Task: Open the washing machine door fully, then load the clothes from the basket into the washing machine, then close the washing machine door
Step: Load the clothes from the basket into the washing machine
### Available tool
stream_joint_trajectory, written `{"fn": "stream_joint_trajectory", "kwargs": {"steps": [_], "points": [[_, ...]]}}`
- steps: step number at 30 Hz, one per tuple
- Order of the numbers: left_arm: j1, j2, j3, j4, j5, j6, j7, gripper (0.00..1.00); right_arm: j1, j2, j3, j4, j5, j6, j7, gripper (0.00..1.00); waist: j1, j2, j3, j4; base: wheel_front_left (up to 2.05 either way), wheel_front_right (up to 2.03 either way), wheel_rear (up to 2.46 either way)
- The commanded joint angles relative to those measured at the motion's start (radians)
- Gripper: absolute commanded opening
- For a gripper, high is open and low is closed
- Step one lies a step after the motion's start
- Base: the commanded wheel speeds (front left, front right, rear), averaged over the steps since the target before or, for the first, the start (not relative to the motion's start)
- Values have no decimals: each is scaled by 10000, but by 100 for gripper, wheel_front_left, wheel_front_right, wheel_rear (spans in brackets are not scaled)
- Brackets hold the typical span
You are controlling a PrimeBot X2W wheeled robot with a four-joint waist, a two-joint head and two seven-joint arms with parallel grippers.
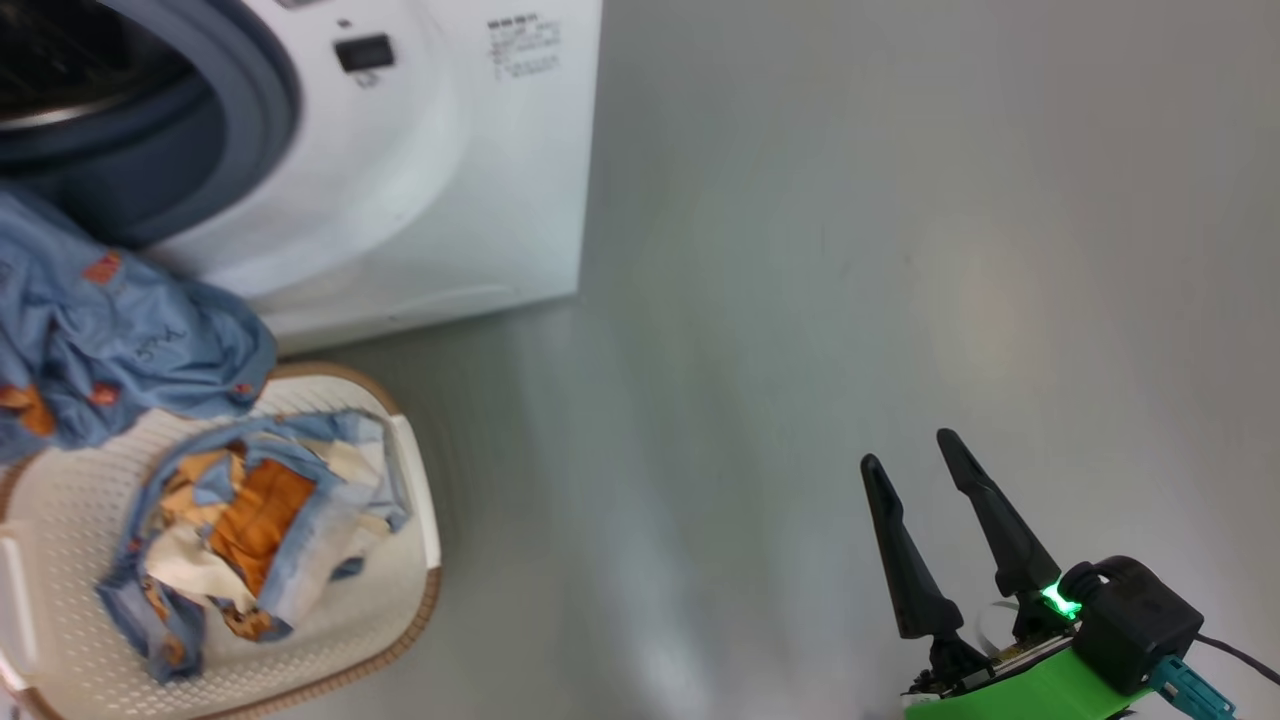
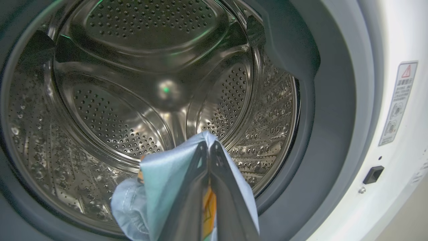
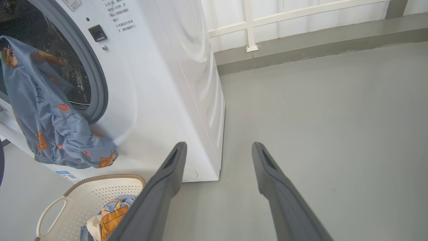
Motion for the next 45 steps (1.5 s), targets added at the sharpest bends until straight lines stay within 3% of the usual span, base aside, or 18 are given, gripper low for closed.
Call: {"fn": "stream_joint_trajectory", "kwargs": {"steps": [1,10,19,26,30,38,44,45], "points": [[-483,724,226,-144,-130,48,-51,0,-104,-66,347,-317,45,27,-48,100,0,0,770,-321,0,0,0],[-1445,1453,-811,631,-756,48,-51,0,-197,-66,723,-470,195,27,-48,100,0,0,1400,-618,0,0,0],[-2893,2671,-2587,1914,-1900,48,32,0,-105,-66,1061,-614,338,27,-48,100,0,0,2047,-1002,0,0,0],[-4034,3279,-3170,2727,-2382,48,28,0,33,-66,1365,-709,370,27,-48,100,0,0,2347,-1336,0,0,0],[-4739,3492,-3025,2677,-1997,48,-37,0,122,-66,1503,-805,335,27,-48,100,0,0,2499,-1472,0,0,0],[-5259,2950,-825,1375,-442,48,-48,0,151,-66,1772,-901,349,27,-48,100,0,0,2746,-1686,0,0,0],[-4519,2779,-886,1205,-482,48,-49,0,104,-66,1853,-840,392,27,-48,100,0,0,2756,-1718,0,0,0],[-4443,2813,-976,1241,-537,48,-50,17,87,-66,1859,-819,412,27,-48,100,0,0,2744,-1716,0,0,0]]}}
